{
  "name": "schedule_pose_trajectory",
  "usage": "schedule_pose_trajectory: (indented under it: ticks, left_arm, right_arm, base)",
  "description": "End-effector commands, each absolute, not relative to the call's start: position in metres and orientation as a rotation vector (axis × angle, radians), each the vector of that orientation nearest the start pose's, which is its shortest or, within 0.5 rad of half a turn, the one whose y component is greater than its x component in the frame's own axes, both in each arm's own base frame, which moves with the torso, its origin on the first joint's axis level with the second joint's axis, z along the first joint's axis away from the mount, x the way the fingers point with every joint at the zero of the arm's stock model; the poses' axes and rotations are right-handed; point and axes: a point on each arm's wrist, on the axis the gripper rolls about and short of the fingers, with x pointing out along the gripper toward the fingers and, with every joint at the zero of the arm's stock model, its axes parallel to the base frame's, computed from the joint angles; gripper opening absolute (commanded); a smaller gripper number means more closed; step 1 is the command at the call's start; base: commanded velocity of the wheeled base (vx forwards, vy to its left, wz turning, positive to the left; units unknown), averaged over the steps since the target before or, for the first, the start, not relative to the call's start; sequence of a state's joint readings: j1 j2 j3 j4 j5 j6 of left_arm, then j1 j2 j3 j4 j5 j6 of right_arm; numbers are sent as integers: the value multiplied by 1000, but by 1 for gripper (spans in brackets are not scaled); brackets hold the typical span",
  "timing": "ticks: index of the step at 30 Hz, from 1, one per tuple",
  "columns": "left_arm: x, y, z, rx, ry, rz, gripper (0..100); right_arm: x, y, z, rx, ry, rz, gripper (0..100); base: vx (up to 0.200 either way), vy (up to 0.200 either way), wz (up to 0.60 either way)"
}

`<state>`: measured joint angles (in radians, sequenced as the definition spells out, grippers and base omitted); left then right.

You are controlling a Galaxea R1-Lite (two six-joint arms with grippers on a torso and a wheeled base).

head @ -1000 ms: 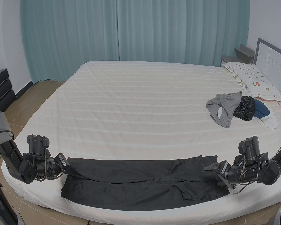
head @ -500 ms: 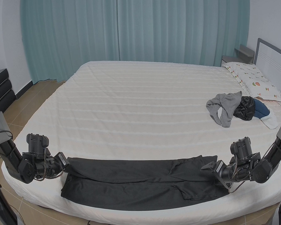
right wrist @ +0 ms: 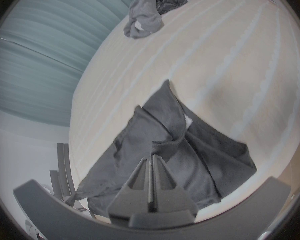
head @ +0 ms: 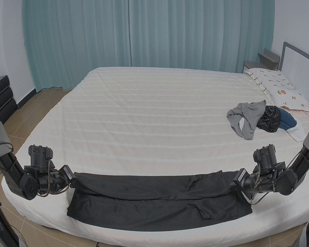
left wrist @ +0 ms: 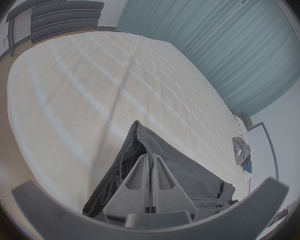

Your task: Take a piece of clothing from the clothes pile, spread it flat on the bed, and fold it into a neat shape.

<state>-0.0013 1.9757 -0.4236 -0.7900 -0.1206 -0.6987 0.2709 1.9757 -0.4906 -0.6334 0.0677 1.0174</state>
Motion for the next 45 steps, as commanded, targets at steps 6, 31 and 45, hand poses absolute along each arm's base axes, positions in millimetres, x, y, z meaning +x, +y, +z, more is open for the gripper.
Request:
schedule_pose_trajectory:
  ticks: [6, 31, 45]
  left_arm:
    - [299, 0, 48, -708, 674, 131, 0]
    - [293, 7, 39, -728, 697, 170, 0]
    - [289, 7, 35, -731, 719, 174, 0]
  right_arm:
    - [297, 68, 60, 911, 777, -104, 0]
    - [243, 88, 40, 818, 1007, -92, 100]
    - [265, 96, 9, 855, 1058, -178, 100]
  base:
    - [0, 0, 0]
    - [0, 0, 0]
    - [0, 0, 0]
